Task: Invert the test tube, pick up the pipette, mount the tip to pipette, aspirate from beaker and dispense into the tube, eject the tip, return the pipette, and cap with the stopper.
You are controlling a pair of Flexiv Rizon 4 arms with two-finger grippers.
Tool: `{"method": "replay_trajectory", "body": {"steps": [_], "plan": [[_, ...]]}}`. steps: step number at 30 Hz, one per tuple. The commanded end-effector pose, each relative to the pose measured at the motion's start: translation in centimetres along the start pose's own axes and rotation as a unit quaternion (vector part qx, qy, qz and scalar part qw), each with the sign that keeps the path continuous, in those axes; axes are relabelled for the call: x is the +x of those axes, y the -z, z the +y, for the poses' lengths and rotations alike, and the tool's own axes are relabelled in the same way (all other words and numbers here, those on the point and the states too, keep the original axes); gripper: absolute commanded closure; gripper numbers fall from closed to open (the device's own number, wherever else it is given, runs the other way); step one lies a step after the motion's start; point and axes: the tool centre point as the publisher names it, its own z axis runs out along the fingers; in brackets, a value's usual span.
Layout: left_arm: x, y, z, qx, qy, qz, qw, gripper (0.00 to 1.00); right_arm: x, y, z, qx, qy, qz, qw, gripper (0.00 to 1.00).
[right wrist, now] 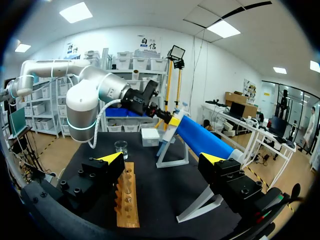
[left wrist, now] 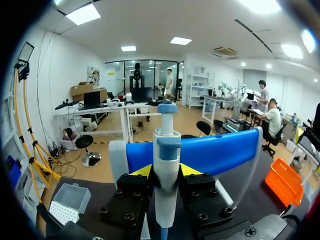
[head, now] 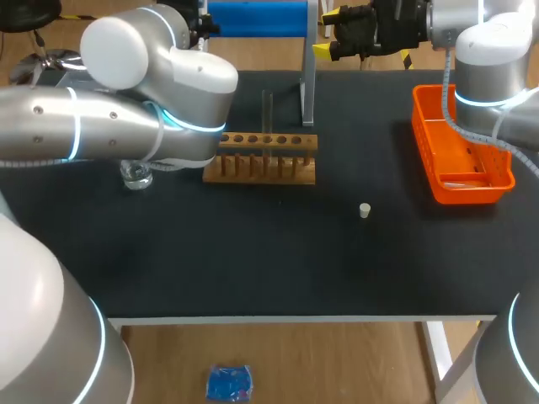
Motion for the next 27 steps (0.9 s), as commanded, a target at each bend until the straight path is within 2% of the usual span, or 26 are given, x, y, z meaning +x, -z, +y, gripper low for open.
{"method": "replay_trajectory", "body": {"steps": [1, 24, 25, 26, 27], "plan": [[0.1, -0.3, -0.3, -0.012, 0.000, -0.004, 1.000, 1.00, 0.0, 0.0, 0.0, 0.001, 0.000, 0.000, 1.000, 0.00], [0.0, -1.1, 1.2, -0.031, 0.009, 0.000, 0.999, 1.00, 0.0, 0.0, 0.0, 0.001, 0.000, 0.000, 1.000, 0.00], [0.1, -1.1, 1.2, -0.032, 0.010, 0.001, 0.999, 0.96, 0.0, 0.0, 0.0, 0.001, 0.000, 0.000, 1.000, 0.00], [0.1, -1.2, 1.3, -0.032, 0.010, 0.001, 0.999, 0.71, 0.0, 0.0, 0.0, 0.001, 0.000, 0.000, 1.000, 0.00], [0.1, -1.2, 1.3, -0.032, 0.011, 0.001, 0.999, 0.58, 0.0, 0.0, 0.0, 0.001, 0.000, 0.000, 1.000, 0.00]]}}
